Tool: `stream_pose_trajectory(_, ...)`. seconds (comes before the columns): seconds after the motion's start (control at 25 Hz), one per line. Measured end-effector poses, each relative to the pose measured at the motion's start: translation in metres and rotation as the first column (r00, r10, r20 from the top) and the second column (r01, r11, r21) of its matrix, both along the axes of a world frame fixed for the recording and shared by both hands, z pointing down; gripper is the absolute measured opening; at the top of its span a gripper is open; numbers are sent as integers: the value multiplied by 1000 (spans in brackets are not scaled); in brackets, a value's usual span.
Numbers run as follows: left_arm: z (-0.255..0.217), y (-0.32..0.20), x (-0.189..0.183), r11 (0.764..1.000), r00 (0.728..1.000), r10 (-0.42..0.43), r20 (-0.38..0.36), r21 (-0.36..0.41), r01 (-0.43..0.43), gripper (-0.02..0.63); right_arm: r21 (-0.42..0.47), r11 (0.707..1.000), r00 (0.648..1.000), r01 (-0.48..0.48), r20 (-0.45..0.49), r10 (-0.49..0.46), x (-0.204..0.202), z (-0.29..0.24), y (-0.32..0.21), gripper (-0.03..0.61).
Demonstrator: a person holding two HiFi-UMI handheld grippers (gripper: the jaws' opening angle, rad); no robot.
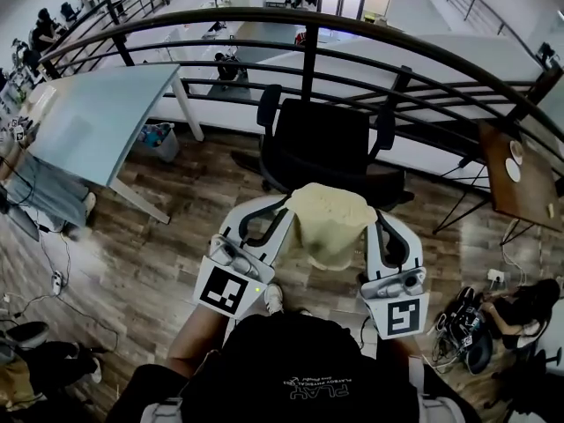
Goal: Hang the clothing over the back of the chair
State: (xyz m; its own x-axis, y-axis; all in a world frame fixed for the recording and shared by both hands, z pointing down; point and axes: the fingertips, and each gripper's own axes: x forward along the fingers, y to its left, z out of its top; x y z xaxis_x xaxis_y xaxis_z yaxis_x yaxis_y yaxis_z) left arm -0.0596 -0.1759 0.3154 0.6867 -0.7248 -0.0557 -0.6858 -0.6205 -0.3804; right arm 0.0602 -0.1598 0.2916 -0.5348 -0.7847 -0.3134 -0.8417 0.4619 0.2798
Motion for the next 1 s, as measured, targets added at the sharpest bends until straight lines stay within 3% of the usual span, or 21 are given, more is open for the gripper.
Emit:
stream_pose_trajectory(0.12,-8,-9,-3,999,999,33,-2,14,-33,26,20,1000,1000,-15,2,15,-5,-11,-6,20)
stream_pose_trajectory(0.4,-42,-38,-18,992,995,97,-9,77,-96,26,125,990,992,-61,-100,74,-23,-45,-29,20)
stream_pose_trajectory(0.72,-59,-62,-15,977,984,172,42,119,-176,28,152,979,971,-135,-175,161,-22,-63,-50,20)
stream_pose_trajectory(1.0,-75,-84,-9,967,979,176,97,171,-191,28,158,975,965,-159,-185,187,-13,-74,-67,20)
